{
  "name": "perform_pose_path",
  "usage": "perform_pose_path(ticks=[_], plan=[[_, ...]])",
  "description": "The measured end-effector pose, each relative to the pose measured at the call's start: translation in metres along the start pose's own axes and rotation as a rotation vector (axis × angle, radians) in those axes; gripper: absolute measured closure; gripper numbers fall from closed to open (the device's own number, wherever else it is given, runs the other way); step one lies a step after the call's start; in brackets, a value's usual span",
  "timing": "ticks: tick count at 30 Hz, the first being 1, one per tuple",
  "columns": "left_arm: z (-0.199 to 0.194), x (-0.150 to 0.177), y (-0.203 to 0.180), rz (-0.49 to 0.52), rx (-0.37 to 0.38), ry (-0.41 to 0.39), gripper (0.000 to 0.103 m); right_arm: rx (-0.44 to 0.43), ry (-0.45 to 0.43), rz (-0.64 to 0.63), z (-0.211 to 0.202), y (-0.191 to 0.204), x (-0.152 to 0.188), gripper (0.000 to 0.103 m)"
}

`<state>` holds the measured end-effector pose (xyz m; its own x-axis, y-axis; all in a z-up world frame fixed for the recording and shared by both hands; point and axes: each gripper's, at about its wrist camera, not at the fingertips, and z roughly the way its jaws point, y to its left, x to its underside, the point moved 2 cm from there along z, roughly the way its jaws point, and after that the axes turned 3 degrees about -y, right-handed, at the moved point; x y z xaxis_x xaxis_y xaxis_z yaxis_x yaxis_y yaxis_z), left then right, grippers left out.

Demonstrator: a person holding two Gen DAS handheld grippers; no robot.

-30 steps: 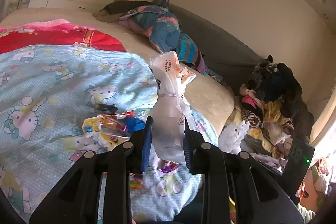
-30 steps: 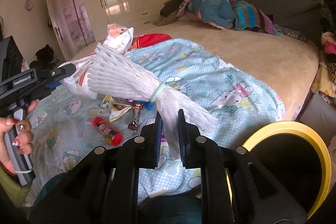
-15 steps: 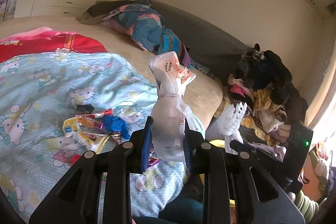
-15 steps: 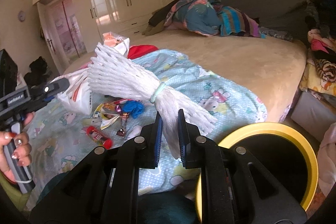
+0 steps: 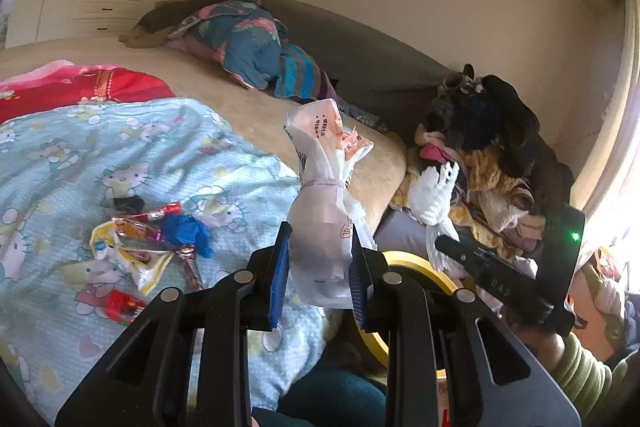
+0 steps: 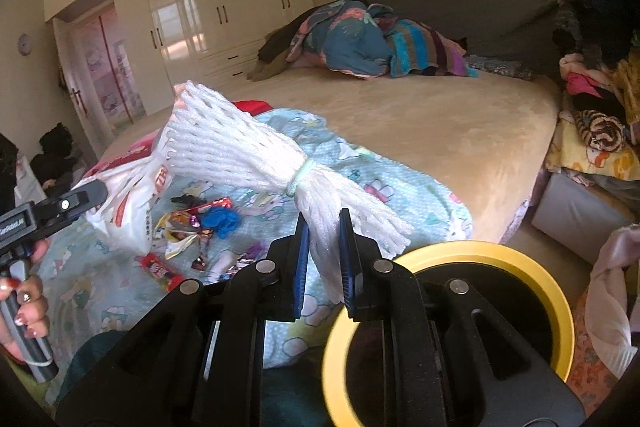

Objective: Collect trash
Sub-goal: 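Carry the white bag and mesh sleeve over the yellow bin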

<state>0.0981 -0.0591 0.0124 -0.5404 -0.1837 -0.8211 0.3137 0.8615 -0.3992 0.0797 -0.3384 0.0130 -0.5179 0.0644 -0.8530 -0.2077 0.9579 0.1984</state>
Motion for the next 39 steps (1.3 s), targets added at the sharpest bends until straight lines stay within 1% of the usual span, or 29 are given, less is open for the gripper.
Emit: perform_pose_path(ticks=[21,30,39], plan=[[0.026,0.023,-0.04,0.079,0.075,0.079,0.078,0.097,0.013,0.056,-0.012,-0.054,0.004,0.093],[0.039,0.036,-0.057,0.12,0.095,0.122,0.078,0.153,0.045,0.099,-0.014,-0.085,0.017,0.093],[0.054,0.056,-0.08,0.18,0.114,0.183,0.078,0.211,0.082,0.152,-0.006,-0.117,0.031,0.093]])
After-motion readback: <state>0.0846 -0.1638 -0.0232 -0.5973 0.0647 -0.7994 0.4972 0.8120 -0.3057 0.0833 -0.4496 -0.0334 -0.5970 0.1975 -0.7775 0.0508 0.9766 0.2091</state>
